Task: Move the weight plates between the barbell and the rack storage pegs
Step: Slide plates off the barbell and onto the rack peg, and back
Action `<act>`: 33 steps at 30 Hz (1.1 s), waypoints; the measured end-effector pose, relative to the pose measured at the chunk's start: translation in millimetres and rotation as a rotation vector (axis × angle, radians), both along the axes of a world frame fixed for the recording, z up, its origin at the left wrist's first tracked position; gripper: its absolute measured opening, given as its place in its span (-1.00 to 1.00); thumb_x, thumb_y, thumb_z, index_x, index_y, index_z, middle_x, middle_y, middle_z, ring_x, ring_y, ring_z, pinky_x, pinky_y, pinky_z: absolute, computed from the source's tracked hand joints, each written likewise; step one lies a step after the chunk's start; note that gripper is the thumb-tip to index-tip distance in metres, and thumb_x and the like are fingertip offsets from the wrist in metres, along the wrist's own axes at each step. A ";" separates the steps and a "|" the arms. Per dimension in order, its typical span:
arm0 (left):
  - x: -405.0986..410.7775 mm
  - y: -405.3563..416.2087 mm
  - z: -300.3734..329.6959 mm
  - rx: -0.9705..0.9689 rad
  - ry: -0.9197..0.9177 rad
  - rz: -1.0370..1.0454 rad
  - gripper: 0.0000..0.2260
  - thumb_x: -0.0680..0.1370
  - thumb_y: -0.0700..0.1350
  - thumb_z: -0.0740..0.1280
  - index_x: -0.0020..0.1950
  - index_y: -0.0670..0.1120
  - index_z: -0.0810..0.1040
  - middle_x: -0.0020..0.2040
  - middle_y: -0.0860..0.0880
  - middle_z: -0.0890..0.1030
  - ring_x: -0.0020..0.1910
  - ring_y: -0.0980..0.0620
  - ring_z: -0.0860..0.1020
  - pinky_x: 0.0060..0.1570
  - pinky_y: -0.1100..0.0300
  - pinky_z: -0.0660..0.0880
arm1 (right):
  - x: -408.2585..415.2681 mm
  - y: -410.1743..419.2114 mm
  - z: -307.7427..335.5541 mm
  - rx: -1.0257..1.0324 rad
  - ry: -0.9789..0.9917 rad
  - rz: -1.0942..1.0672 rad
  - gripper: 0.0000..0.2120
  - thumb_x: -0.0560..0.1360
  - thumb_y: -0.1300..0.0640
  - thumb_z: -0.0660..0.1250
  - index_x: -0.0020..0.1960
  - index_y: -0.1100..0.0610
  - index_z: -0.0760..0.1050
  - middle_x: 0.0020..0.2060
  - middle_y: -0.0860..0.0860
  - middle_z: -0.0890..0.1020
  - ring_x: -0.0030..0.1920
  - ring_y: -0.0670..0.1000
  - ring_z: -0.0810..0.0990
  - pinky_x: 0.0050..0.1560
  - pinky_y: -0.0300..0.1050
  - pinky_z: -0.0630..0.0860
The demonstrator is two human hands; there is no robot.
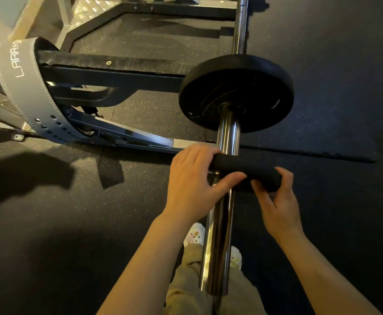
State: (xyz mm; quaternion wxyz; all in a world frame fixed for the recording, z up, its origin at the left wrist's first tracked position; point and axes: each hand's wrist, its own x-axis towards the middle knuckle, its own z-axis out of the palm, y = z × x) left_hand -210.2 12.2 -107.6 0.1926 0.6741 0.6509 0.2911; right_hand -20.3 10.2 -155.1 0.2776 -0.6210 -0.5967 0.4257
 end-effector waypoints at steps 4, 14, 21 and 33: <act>8.0 -0.3 4.2 0.012 0.075 0.012 -0.50 0.46 0.33 0.17 0.15 -0.03 0.48 -0.01 0.14 0.40 0.00 0.20 0.33 0.08 0.20 0.30 | 5.7 0.2 3.2 -0.135 0.087 0.040 -0.66 0.56 -0.03 0.21 0.22 -0.17 0.11 -0.03 -0.09 0.44 -0.10 -0.12 0.50 -0.22 -0.24 0.36; -0.6 -63.2 -0.7 -0.160 -0.491 0.232 -0.76 0.53 0.21 0.08 -0.06 0.14 0.45 -0.13 0.12 0.48 -0.13 0.20 0.46 -0.10 0.33 0.39 | 14.4 -23.4 37.2 0.024 -0.288 0.278 -0.66 0.41 -0.17 0.34 0.07 -0.07 0.32 -0.08 -0.13 0.41 -0.13 -0.15 0.44 -0.19 -0.24 0.39; 0.0 -86.1 -4.5 -0.266 -0.777 0.473 -0.72 0.65 -0.05 0.07 -0.14 -0.05 0.49 -0.22 0.00 0.48 -0.29 0.26 0.46 -0.23 0.49 0.39 | 3.6 -52.2 38.0 0.361 -0.382 0.276 -0.60 0.37 -0.20 0.31 0.01 0.07 0.37 -0.14 -0.04 0.42 -0.19 -0.05 0.43 -0.27 -0.16 0.44; 26.1 -75.7 8.6 -0.020 -0.144 0.272 -0.74 0.59 0.15 0.02 -0.23 0.10 0.34 -0.32 0.16 0.34 -0.31 0.21 0.35 -0.13 0.25 0.28 | 20.4 -64.5 8.2 -0.117 0.031 0.165 -0.73 0.46 -0.03 0.33 0.07 -0.12 0.27 -0.03 -0.06 0.45 -0.08 -0.08 0.50 -0.13 -0.16 0.43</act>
